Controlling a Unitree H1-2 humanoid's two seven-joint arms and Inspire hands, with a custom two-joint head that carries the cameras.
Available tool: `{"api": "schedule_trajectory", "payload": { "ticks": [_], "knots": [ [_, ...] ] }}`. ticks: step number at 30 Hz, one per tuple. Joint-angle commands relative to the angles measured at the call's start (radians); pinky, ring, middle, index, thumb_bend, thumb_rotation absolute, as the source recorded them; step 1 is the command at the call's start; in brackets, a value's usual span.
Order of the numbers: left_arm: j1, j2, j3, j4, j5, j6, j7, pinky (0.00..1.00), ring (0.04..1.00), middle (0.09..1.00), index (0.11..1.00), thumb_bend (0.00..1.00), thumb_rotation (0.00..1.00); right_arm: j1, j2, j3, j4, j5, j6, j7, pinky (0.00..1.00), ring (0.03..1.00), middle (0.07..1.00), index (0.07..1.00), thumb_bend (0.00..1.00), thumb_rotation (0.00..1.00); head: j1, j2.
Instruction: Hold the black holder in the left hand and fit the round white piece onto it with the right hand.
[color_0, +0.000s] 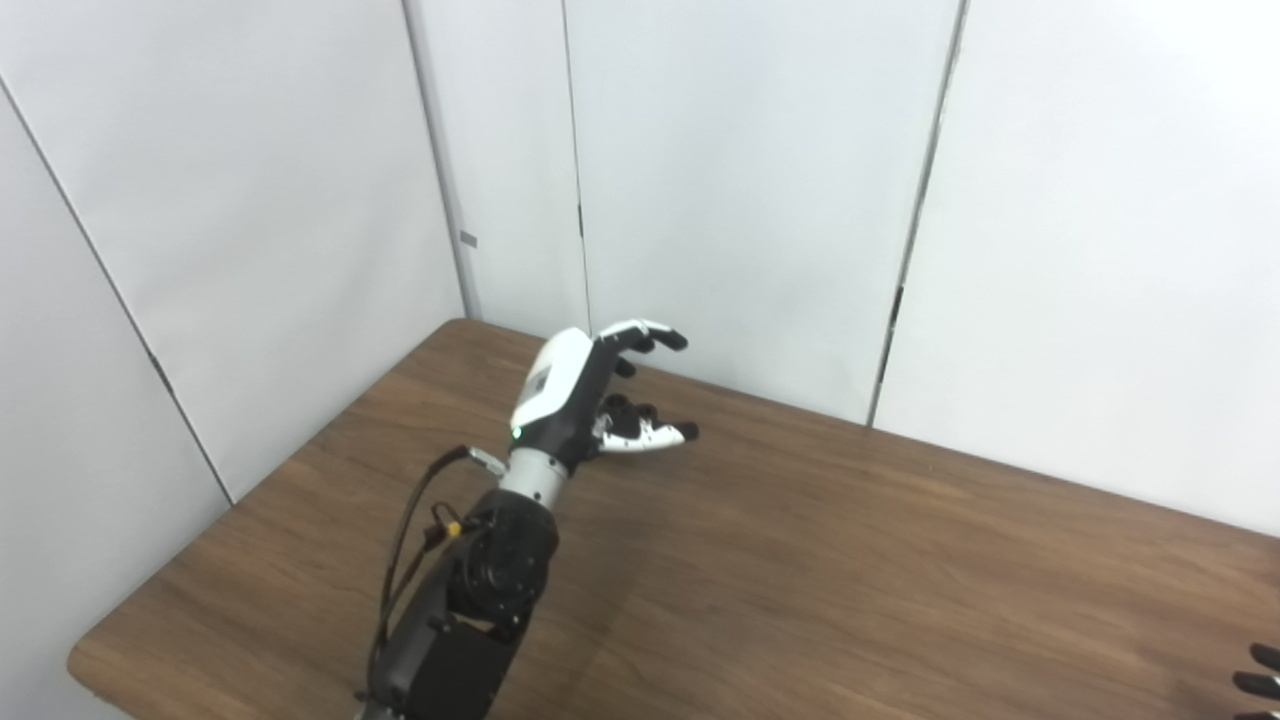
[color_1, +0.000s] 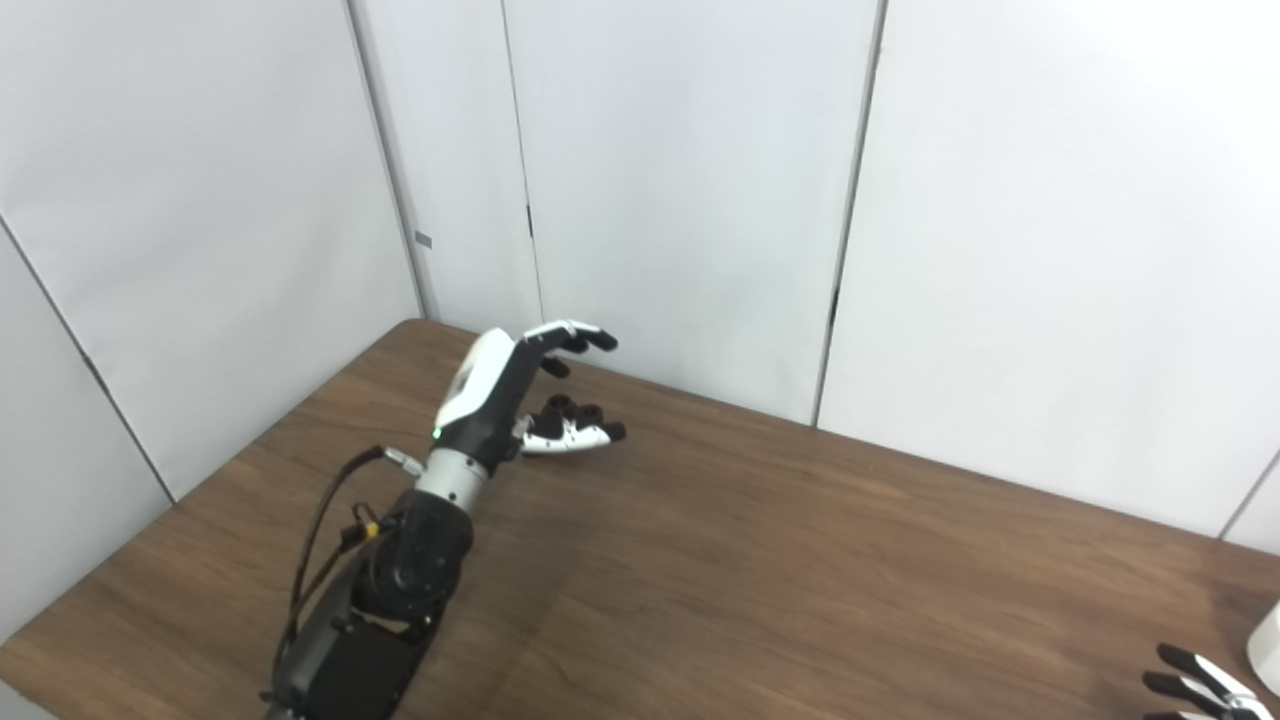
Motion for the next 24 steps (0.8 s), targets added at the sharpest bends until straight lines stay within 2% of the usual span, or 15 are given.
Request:
{"api": "schedule_trajectory", "payload": {
  "ticks": [1, 5, 12, 15, 17, 21, 23, 24],
  "knots": [
    [-0.053, 0.023, 0.026, -0.003, -0.023, 0.002, 0.033, 0.64, 0.795, 0.800, 0.663, 0.80, 0.00, -0.010, -0.017, -0.008, -0.010, 0.003, -0.026, -0.003, 0.50, 0.595, 0.700, 0.770, 0.67, 0.00, 0.000, 0.000],
    [-0.063, 0.019, 0.036, 0.012, 0.001, 0.037, 0.063, 0.63, 0.799, 0.807, 0.654, 0.81, 0.02, -0.008, -0.018, -0.008, -0.018, 0.004, -0.023, 0.000, 0.50, 0.598, 0.700, 0.771, 0.67, 0.00, 0.000, 0.005],
    [-0.087, 0.040, 0.025, 0.055, 0.069, 0.080, 0.108, 0.61, 0.822, 0.846, 0.659, 0.84, 0.12, -0.006, -0.021, -0.010, -0.021, 0.006, -0.024, 0.002, 0.51, 0.600, 0.702, 0.775, 0.67, 0.00, 0.002, 0.009],
    [-0.100, 0.049, 0.018, 0.071, 0.091, 0.126, 0.104, 0.60, 0.849, 0.881, 0.670, 0.91, 0.17, -0.005, -0.021, -0.011, -0.024, 0.007, -0.023, 0.003, 0.50, 0.598, 0.701, 0.774, 0.66, 0.00, 0.002, 0.009],
    [-0.105, 0.062, 0.006, 0.082, 0.113, 0.162, 0.094, 0.64, 0.912, 0.928, 0.688, 0.97, 0.23, -0.004, -0.022, -0.011, -0.024, 0.004, -0.027, 0.002, 0.50, 0.599, 0.703, 0.775, 0.66, 0.00, 0.002, 0.014],
    [-0.118, 0.090, -0.034, 0.102, 0.161, 0.250, 0.062, 0.72, 0.989, 0.989, 0.703, 1.00, 0.31, -0.001, -0.023, -0.012, -0.031, 0.002, -0.026, 0.003, 0.50, 0.599, 0.703, 0.773, 0.66, 0.00, 0.001, 0.017],
    [-0.126, 0.095, -0.046, 0.110, 0.161, 0.275, 0.052, 0.88, 0.998, 0.998, 0.704, 1.00, 0.32, -0.001, -0.023, -0.012, -0.030, 0.002, -0.027, 0.003, 0.50, 0.601, 0.705, 0.774, 0.66, 0.00, 0.001, 0.017],
    [-0.130, 0.097, -0.051, 0.116, 0.163, 0.288, 0.049, 0.90, 0.999, 0.999, 0.704, 1.00, 0.32, -0.001, -0.023, -0.012, -0.031, 0.003, -0.028, 0.003, 0.50, 0.602, 0.705, 0.775, 0.65, 0.00, 0.000, 0.020]
  ]
}}
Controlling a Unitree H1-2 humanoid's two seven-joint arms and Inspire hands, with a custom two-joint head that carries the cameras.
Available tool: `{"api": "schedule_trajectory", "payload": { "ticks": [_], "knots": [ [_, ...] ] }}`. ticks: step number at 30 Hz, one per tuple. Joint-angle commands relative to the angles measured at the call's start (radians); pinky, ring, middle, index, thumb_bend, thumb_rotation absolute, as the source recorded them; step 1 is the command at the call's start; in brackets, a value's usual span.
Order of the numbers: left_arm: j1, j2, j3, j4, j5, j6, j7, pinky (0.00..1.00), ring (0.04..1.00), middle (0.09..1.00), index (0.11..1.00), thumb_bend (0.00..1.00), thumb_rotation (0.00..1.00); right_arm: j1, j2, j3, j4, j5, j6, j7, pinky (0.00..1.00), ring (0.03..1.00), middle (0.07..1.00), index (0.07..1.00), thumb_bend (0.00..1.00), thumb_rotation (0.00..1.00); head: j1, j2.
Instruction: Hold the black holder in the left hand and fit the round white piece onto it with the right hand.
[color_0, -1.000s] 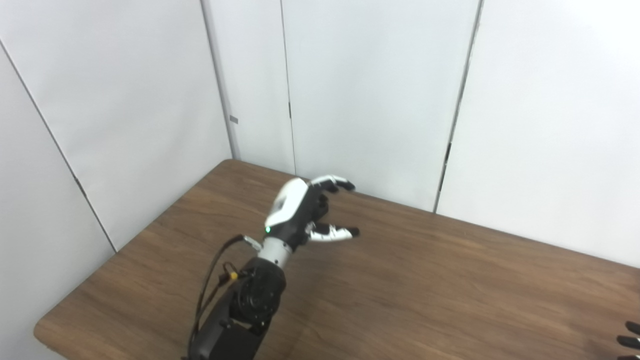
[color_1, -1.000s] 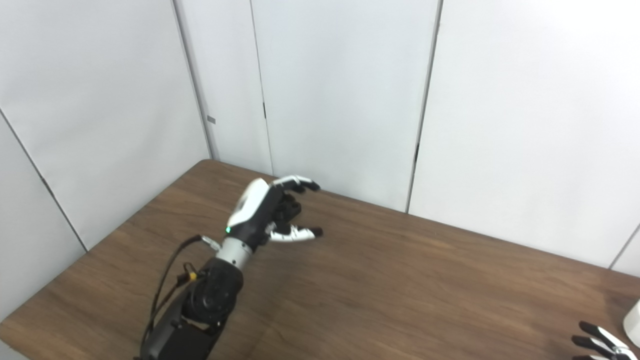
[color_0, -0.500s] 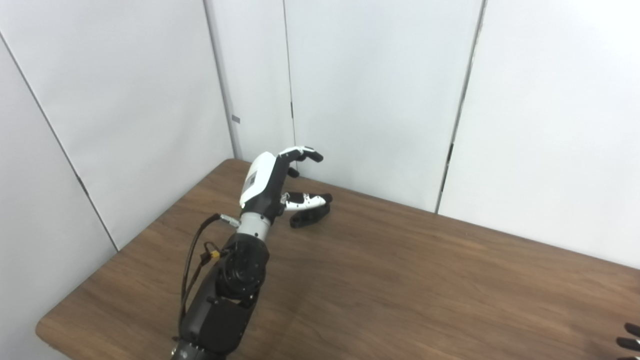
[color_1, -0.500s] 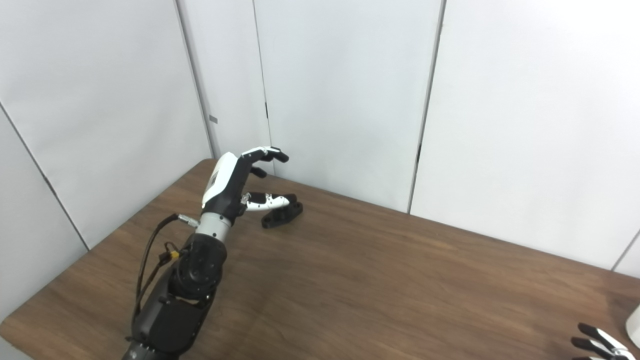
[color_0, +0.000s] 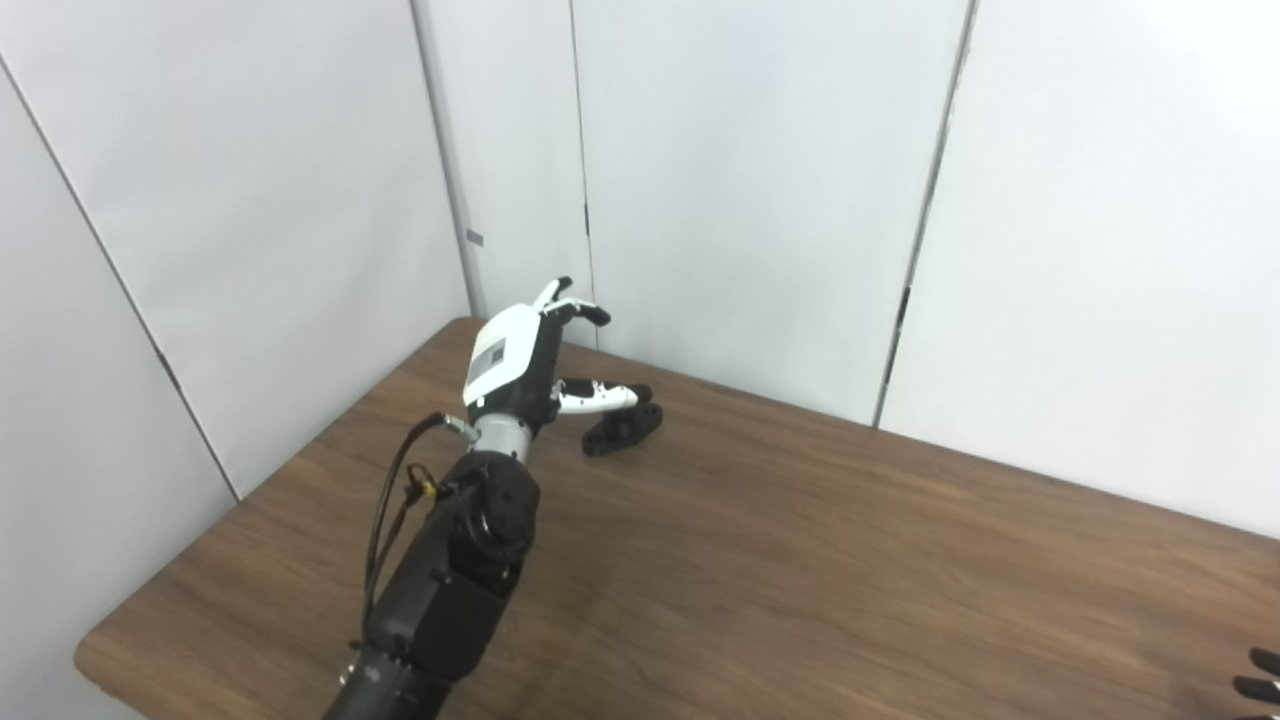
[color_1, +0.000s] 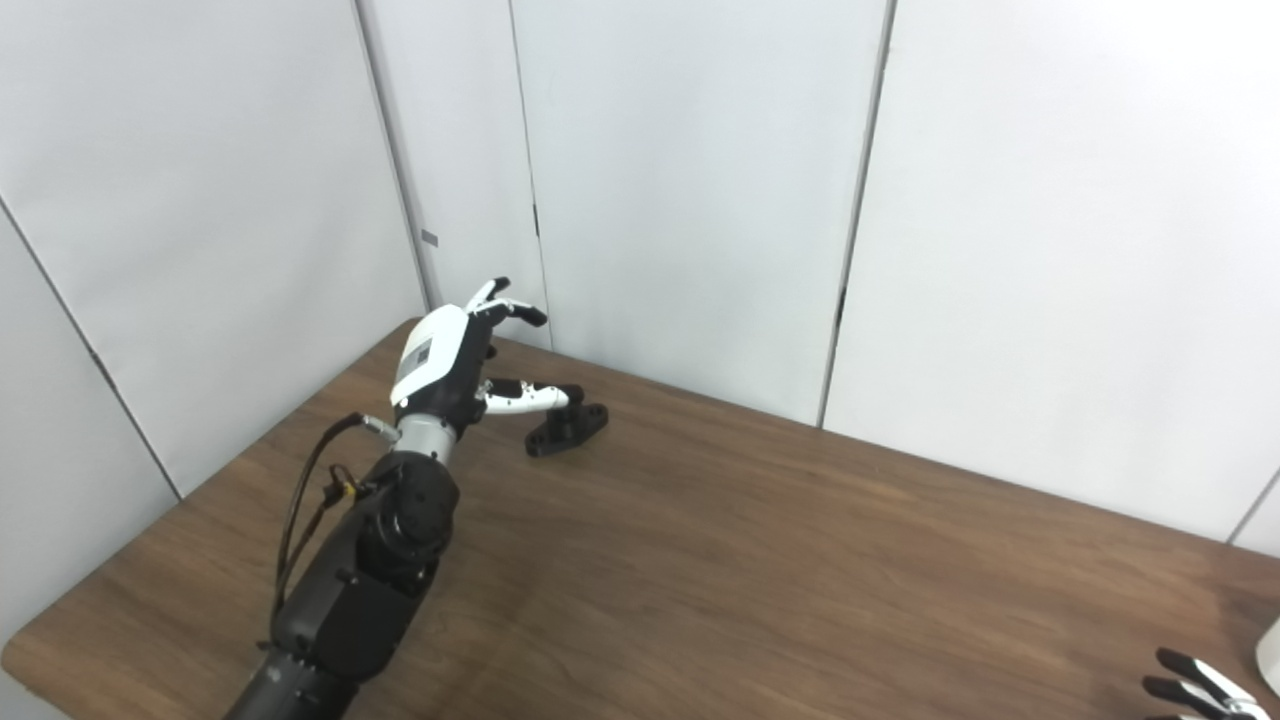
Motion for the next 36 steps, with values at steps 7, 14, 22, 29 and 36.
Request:
{"api": "schedule_trajectory", "payload": {
  "ticks": [7, 14, 22, 29, 36],
  "knots": [
    [-0.079, 0.060, -0.070, 0.045, 0.075, 0.080, -0.029, 0.93, 1.000, 1.000, 0.720, 1.00, 0.36, -0.003, -0.019, -0.012, -0.032, 0.012, -0.027, 0.002, 0.51, 0.601, 0.701, 0.775, 0.66, 0.00, -0.006, 0.005],
    [-0.108, 0.077, -0.109, 0.129, 0.158, 0.088, -0.086, 0.91, 1.000, 1.000, 0.737, 1.00, 0.37, 0.003, -0.019, -0.015, -0.042, 0.013, -0.019, 0.009, 0.51, 0.603, 0.708, 0.778, 0.65, 0.02, -0.011, 0.013],
    [-0.128, 0.083, -0.140, 0.213, 0.164, 0.087, -0.093, 1.00, 1.000, 1.000, 0.728, 1.00, 0.41, 0.008, -0.015, -0.016, -0.049, 0.003, -0.021, 0.007, 0.50, 0.601, 0.706, 0.777, 0.65, 0.03, -0.022, 0.020],
    [-0.142, 0.083, -0.140, 0.267, 0.172, 0.088, -0.081, 1.00, 1.000, 1.000, 0.733, 1.00, 0.41, 0.013, -0.014, -0.017, -0.061, 0.003, -0.009, 0.014, 0.50, 0.604, 0.710, 0.779, 0.64, 0.05, -0.024, 0.021],
    [-0.144, 0.090, -0.133, 0.290, 0.171, 0.088, -0.067, 1.00, 1.000, 1.000, 0.722, 1.00, 0.39, 0.018, -0.013, -0.017, -0.077, 0.003, 0.006, 0.023, 0.51, 0.606, 0.709, 0.778, 0.64, 0.02, -0.022, 0.028]
  ]
}}
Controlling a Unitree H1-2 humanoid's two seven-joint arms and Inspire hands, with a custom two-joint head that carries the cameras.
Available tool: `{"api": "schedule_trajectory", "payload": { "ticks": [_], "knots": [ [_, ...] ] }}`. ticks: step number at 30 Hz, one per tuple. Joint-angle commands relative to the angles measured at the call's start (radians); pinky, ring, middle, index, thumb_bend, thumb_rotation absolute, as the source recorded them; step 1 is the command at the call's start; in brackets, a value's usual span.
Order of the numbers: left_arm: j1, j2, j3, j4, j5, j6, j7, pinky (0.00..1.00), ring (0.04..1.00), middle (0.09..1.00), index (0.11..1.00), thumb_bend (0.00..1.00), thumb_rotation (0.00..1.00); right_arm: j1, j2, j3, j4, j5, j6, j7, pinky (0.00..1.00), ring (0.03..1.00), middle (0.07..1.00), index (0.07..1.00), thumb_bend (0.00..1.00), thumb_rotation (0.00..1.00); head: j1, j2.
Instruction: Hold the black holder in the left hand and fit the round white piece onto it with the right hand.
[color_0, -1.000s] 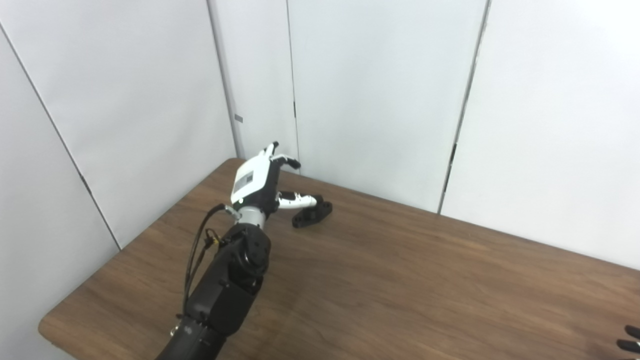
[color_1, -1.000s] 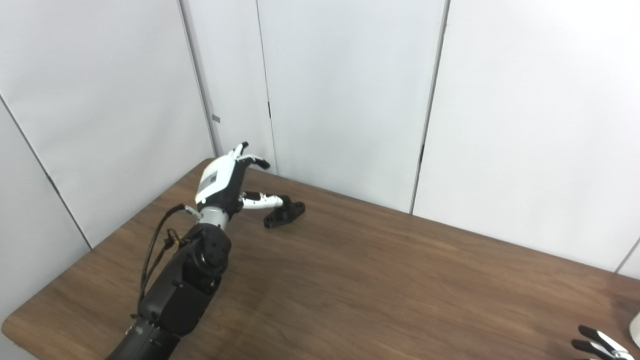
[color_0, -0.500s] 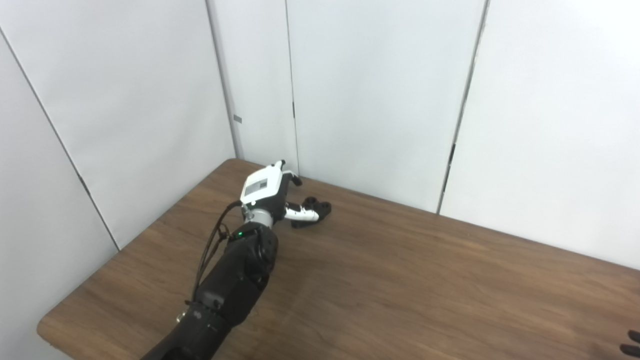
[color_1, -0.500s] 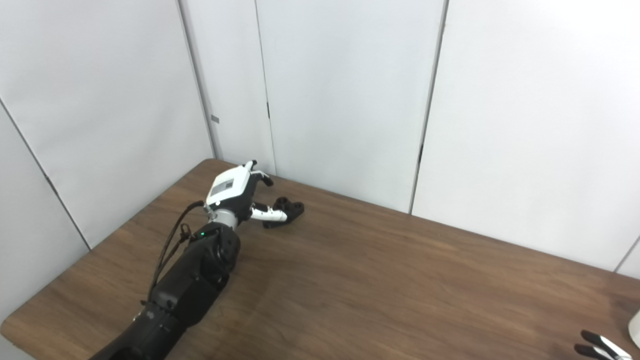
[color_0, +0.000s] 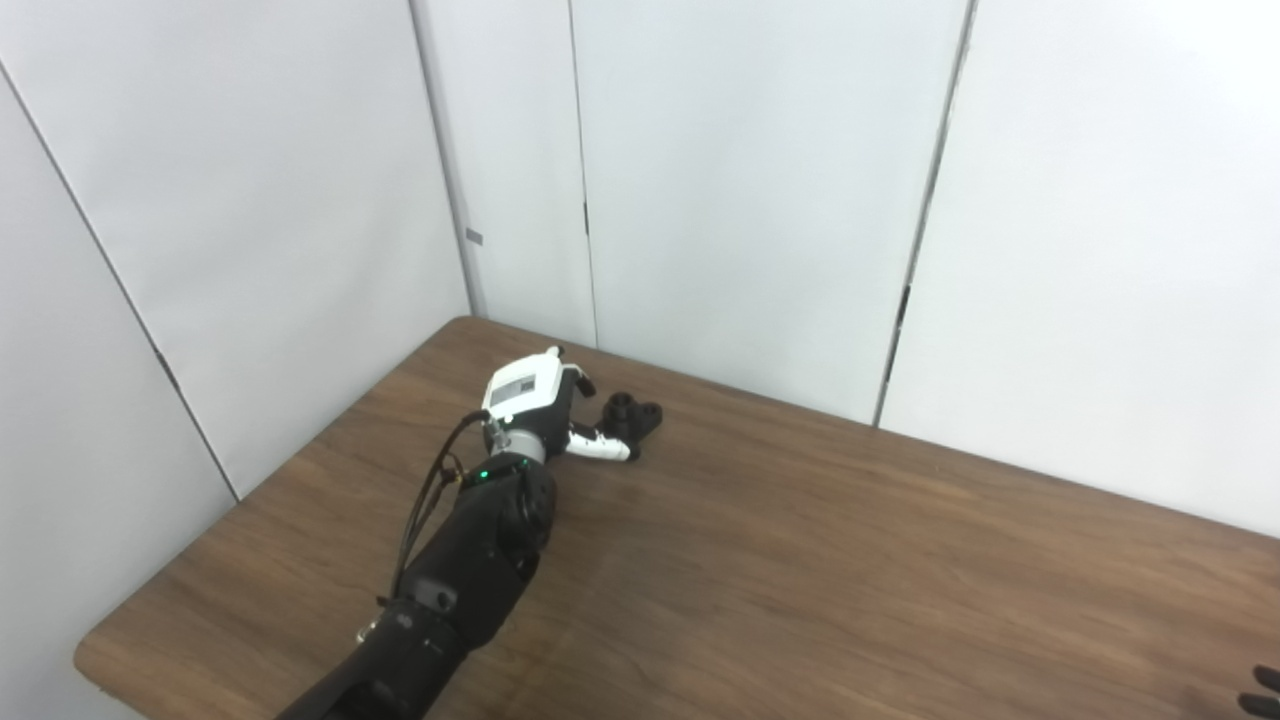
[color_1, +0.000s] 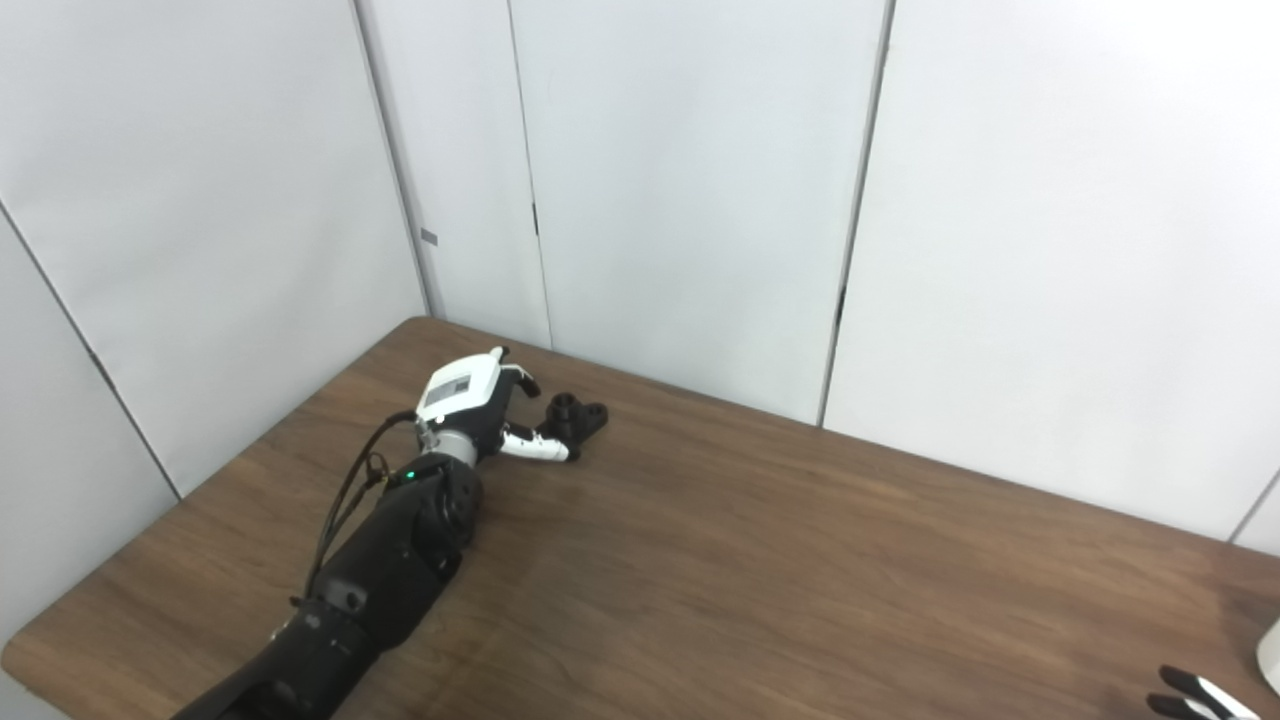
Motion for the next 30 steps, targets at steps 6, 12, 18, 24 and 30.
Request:
{"api": "schedule_trajectory", "payload": {
  "ticks": [6, 12, 18, 24, 30],
  "knots": [
    [-0.054, 0.052, 0.012, 0.002, 0.001, -0.001, 0.046, 1.00, 1.000, 1.000, 0.719, 1.00, 0.39, -0.011, -0.005, -0.005, -0.052, -0.004, 0.001, 0.001, 0.52, 0.610, 0.710, 0.782, 0.64, 0.00, 0.001, 0.002],
    [-0.059, 0.055, 0.010, 0.013, -0.011, 0.000, 0.040, 1.00, 1.000, 1.000, 0.718, 1.00, 0.39, -0.007, -0.003, -0.004, -0.058, -0.005, 0.006, 0.005, 0.53, 0.608, 0.707, 0.781, 0.65, 0.00, -0.001, 0.008],
    [-0.067, 0.047, 0.010, 0.032, -0.056, -0.015, 0.053, 1.00, 1.000, 1.000, 0.695, 1.00, 0.36, 0.001, 0.000, -0.004, -0.074, -0.004, 0.015, 0.008, 0.53, 0.610, 0.711, 0.780, 0.64, 0.00, -0.003, 0.016],
    [-0.082, 0.038, -0.012, 0.065, -0.082, -0.028, 0.077, 1.00, 1.000, 1.000, 0.669, 1.00, 0.35, 0.008, -0.002, -0.003, -0.089, -0.013, 0.025, 0.011, 0.54, 0.608, 0.709, 0.780, 0.64, 0.00, -0.008, 0.023],
    [-0.098, 0.030, -0.020, 0.113, -0.116, -0.056, 0.112, 1.00, 1.000, 1.000, 0.659, 0.99, 0.36, 0.014, -0.002, -0.001, -0.097, -0.016, 0.019, 0.013, 0.55, 0.608, 0.710, 0.781, 0.63, 0.01, -0.010, 0.028]
  ]
}}
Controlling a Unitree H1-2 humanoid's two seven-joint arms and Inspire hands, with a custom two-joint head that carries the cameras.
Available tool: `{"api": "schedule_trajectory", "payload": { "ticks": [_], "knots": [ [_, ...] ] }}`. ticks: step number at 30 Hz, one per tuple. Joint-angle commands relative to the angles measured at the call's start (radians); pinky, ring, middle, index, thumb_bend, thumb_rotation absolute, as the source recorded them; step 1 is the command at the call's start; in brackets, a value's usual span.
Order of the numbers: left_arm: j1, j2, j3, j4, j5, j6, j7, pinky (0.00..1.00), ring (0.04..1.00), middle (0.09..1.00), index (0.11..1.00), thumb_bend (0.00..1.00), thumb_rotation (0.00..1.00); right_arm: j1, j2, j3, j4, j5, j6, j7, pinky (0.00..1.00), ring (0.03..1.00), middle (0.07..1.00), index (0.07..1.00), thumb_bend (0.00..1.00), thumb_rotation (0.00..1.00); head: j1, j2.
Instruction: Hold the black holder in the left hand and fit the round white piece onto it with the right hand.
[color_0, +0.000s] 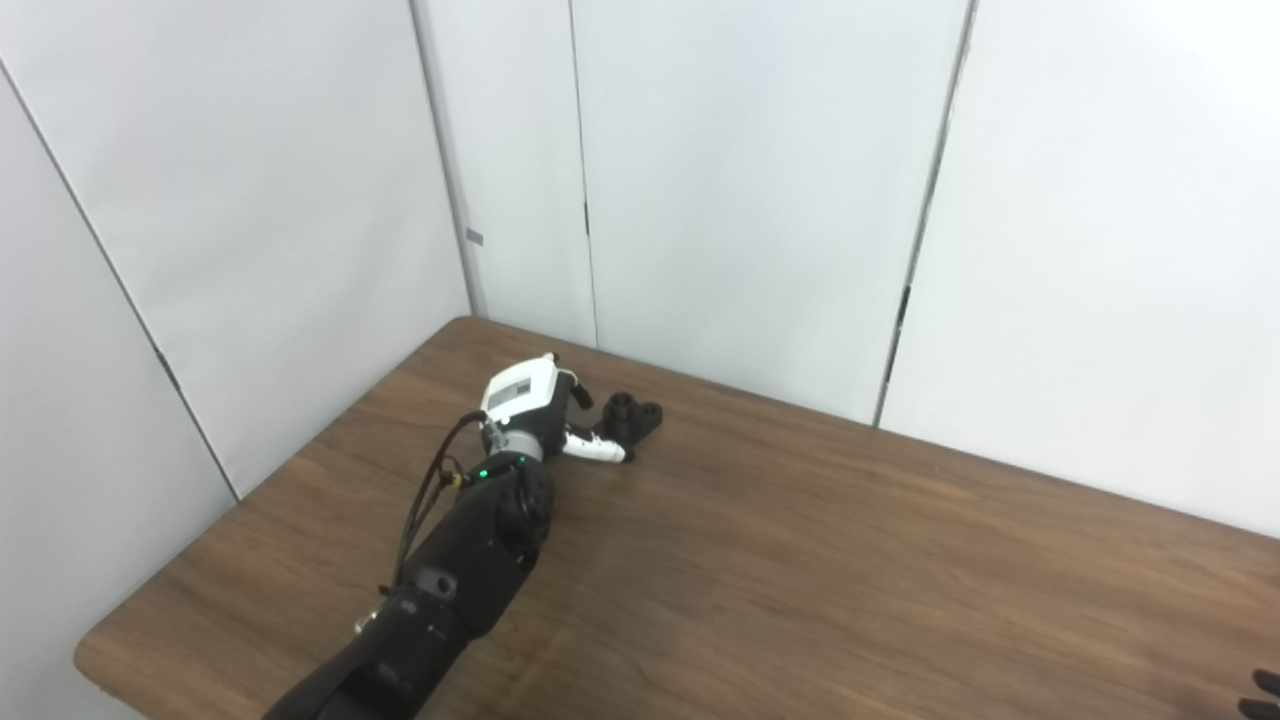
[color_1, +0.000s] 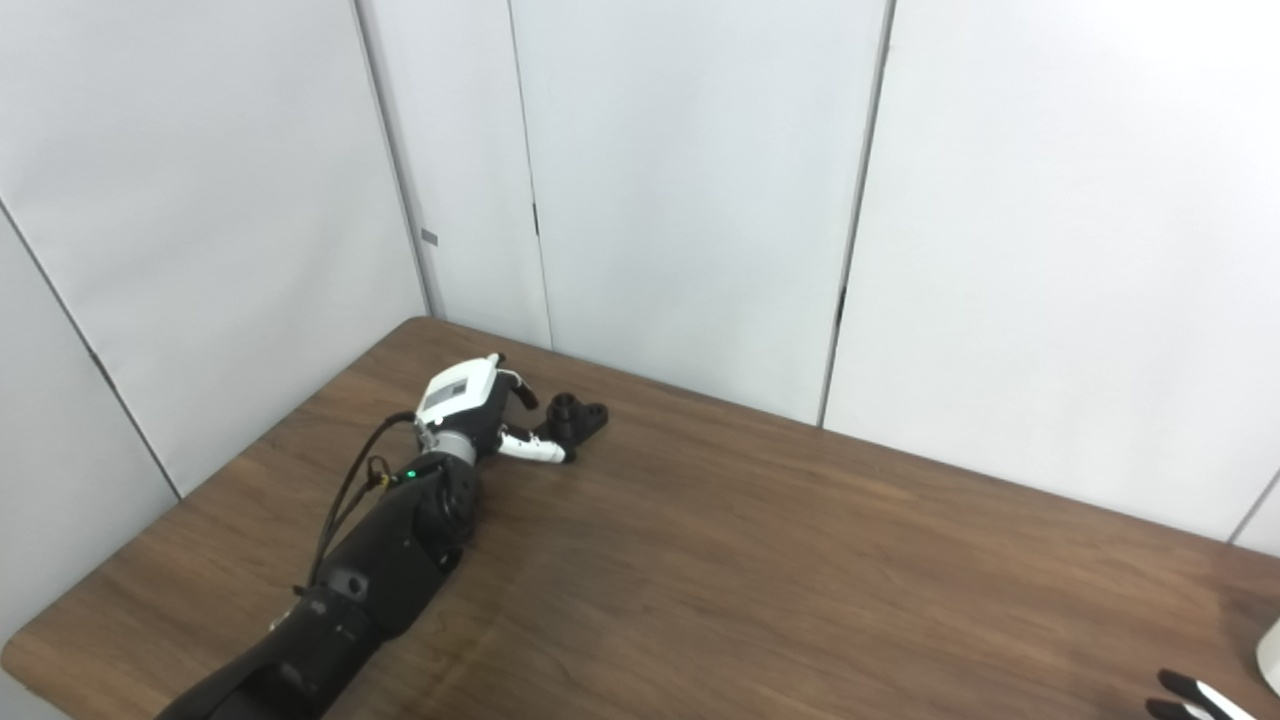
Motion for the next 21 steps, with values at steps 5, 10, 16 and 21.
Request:
{"api": "schedule_trajectory", "payload": {
  "ticks": [5, 10, 16, 21],
  "knots": [
    [-0.057, 0.020, -0.002, 0.021, -0.019, -0.062, 0.065, 1.00, 1.000, 0.998, 0.653, 0.99, 0.37, -0.002, 0.002, -0.002, -0.064, -0.008, -0.002, -0.001, 0.54, 0.602, 0.706, 0.776, 0.64, 0.00, -0.004, 0.006],
    [-0.055, 0.013, -0.016, 0.022, -0.039, -0.069, 0.068, 1.00, 1.000, 0.996, 0.655, 0.99, 0.38, 0.005, 0.002, -0.004, -0.077, -0.012, 0.003, 0.002, 0.54, 0.603, 0.708, 0.776, 0.64, 0.00, -0.011, 0.012],
    [-0.071, 0.001, -0.028, 0.066, -0.043, -0.073, 0.095, 1.00, 1.000, 0.995, 0.649, 0.99, 0.37, 0.011, 0.005, -0.005, -0.102, -0.019, 0.016, 0.008, 0.54, 0.603, 0.708, 0.773, 0.65, 0.00, -0.015, 0.016],
    [-0.080, 0.001, -0.038, 0.098, -0.045, -0.067, 0.105, 1.00, 1.000, 0.996, 0.659, 0.97, 0.36, 0.013, 0.003, -0.009, -0.110, -0.016, 0.015, 0.010, 0.53, 0.599, 0.707, 0.771, 0.65, 0.00, -0.012, 0.019]
  ]
}}
